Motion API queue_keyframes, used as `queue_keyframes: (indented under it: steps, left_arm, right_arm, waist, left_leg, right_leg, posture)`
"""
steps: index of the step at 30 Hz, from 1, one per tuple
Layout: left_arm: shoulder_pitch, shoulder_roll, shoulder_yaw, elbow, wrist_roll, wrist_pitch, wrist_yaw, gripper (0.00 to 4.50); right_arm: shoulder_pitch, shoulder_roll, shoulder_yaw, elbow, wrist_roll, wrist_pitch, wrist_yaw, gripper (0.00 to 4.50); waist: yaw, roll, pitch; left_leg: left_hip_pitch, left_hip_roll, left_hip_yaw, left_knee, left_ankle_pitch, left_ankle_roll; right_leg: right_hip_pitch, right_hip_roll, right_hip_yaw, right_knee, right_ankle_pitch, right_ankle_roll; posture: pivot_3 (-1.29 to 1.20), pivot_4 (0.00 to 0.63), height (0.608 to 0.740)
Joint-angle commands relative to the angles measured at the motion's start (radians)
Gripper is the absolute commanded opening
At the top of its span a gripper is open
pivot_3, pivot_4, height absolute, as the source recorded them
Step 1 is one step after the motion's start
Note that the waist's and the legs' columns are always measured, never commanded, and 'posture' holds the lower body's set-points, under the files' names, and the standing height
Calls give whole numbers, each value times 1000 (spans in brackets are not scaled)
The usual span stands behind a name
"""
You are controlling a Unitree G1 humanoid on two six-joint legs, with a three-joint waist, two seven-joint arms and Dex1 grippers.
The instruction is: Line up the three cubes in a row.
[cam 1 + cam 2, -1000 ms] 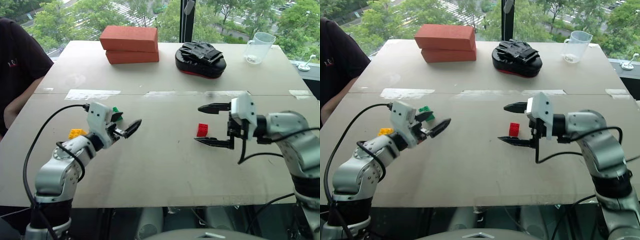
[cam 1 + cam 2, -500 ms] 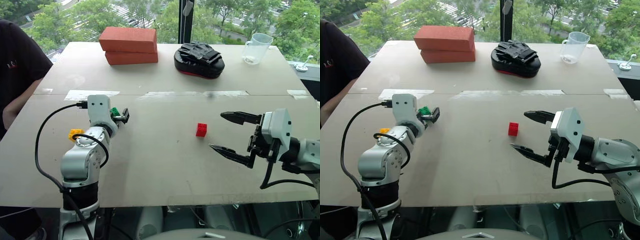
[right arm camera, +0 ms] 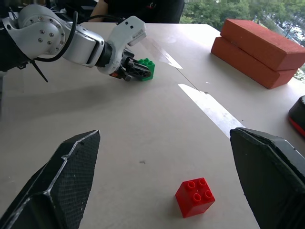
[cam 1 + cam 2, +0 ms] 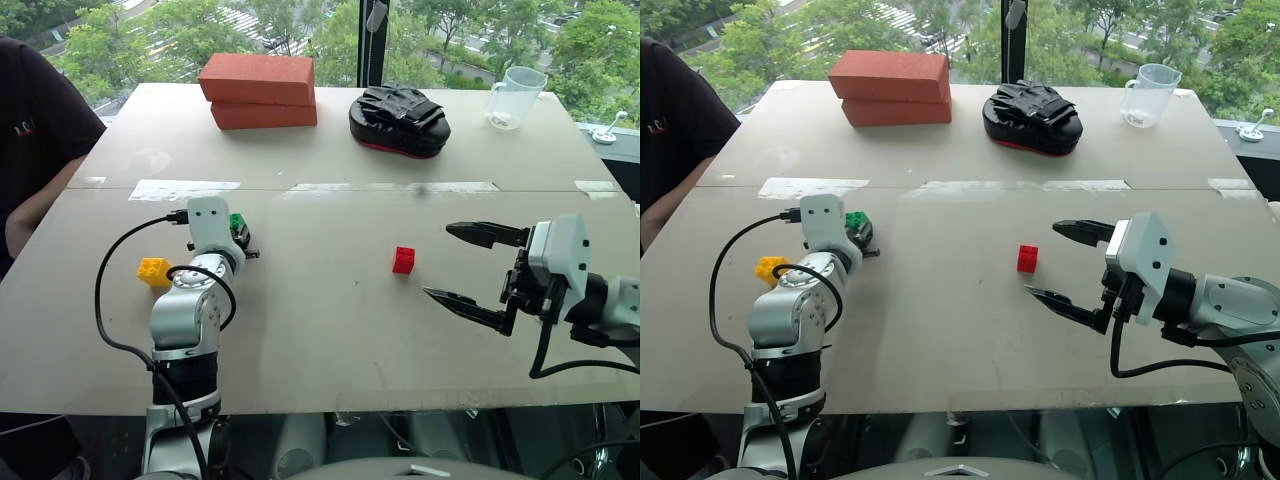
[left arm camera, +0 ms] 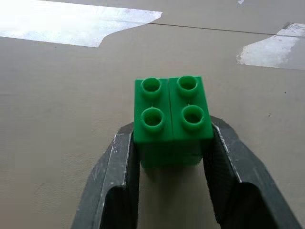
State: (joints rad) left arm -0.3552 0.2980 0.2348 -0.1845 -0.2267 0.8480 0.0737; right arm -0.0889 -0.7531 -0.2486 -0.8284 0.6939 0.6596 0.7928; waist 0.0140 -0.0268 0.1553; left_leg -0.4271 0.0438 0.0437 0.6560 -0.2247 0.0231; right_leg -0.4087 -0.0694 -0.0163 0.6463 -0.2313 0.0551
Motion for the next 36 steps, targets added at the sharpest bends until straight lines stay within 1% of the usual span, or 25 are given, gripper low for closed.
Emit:
queue_keyframes:
  steps: [1, 4, 6, 7, 8, 10, 12, 14, 18, 21, 23, 28, 36]
  left_arm:
    - [15, 45, -13, -16, -14, -71, -112, 1253]
    - [9, 109, -51, 15, -97, -186, -383, 1253]
    - [-21, 226, -120, 50, -231, -187, -783, 1253]
    - [-40, 280, -164, 76, -252, -218, -941, 1253]
    - [-69, 335, -223, 117, -250, -257, -1097, 1253]
    - [-144, 381, -306, 234, -203, -381, -1287, 1253]
    - [-249, 370, -388, 403, -124, -513, -1395, 1253]
    - [-347, 337, -462, 555, -56, -641, -1497, 1253]
    - [-467, 275, -526, 774, 26, -829, -1615, 1253]
    - [-530, 237, -538, 900, 71, -928, -1642, 1253]
    - [-575, 203, -537, 973, 97, -968, -1625, 1253]
    - [-622, 160, -528, 1053, 140, -1015, -1592, 1253]
    - [-639, 155, -530, 1078, 190, -1035, -1570, 1253]
  right_arm:
    - [-6, -18, -35, -28, 24, -19, -21, 4500]
    - [21, -17, -56, -46, 38, -19, -48, 4500]
    - [67, -19, -75, -73, 15, -34, -64, 4500]
    - [92, -20, -82, -84, -4, -42, -71, 4500]
    - [123, -8, -93, -91, -1, -32, -96, 4500]
    - [169, 7, -112, -101, 10, -14, -135, 4500]
    - [230, -2, -154, -123, 65, 16, -137, 4500]
    - [303, -10, -208, -150, 80, 21, -129, 4500]
    - [427, -15, -296, -187, 82, 5, -117, 4500]
    - [501, 0, -351, -203, 89, -28, -97, 4500]
    - [548, 11, -381, -206, 80, -50, -85, 4500]
    - [592, 21, -396, -209, 75, -82, -90, 4500]
    - [615, 9, -392, -193, 70, -115, -80, 4500]
  waist:
    - [0, 0, 0]
    - [2, 0, 0]
    - [4, 0, 0]
    - [4, 0, 0]
    - [2, 0, 0]
    - [3, 1, -1]
    - [1, 1, -1]
    - [7, 0, -1]
    - [0, -1, -1]
    - [-2, -1, 0]
    - [1, -1, 0]
    - [1, -1, 0]
    - [0, -1, 0]
  left_leg:
    - [0, 0, 0, 0, 0, 0]
    - [0, 0, 0, 0, 0, 0]
    - [-1, 0, 0, 0, 0, 0]
    - [-2, 0, -1, 0, 0, 0]
    - [-2, 0, -1, 0, 0, 0]
    - [-3, 0, 0, 0, 0, 0]
    - [-2, 0, 1, 0, 0, 0]
    - [-2, -1, 0, 0, 0, 0]
    - [-4, -2, -1, 1, 0, 1]
    - [-4, -2, -1, 1, 0, 1]
    - [-4, -1, -2, 1, 0, 1]
    - [-5, -1, -4, 3, 0, 1]
    - [-5, -1, -5, 5, 0, 1]
  right_leg:
    - [0, 0, 0, 0, 0, 0]
    - [0, 0, 0, 0, 0, 0]
    - [0, 0, -1, 0, -1, -1]
    - [-1, 0, -1, 0, -1, -2]
    - [-1, 0, -2, 0, -2, -3]
    - [-2, 0, -2, -1, -3, -5]
    - [-1, 0, 0, -1, -3, -5]
    - [0, 1, 2, -1, -3, -4]
    - [-1, 2, 3, -2, -3, -4]
    - [-1, 2, 3, -3, -1, 0]
    - [-1, 3, 3, -3, -1, 0]
    - [0, 5, 4, -2, -1, 0]
    - [0, 6, 5, -1, -1, 0]
  posture:
    - [0, 150, 740]
    - [0, 150, 740]
    - [0, 150, 740]
    - [0, 150, 740]
    - [0, 150, 740]
    - [0, 150, 740]
    - [0, 150, 740]
    - [0, 150, 740]
    - [0, 150, 740]
    - [0, 150, 740]
    - [0, 150, 740]
    - [0, 150, 740]
    - [0, 150, 740]
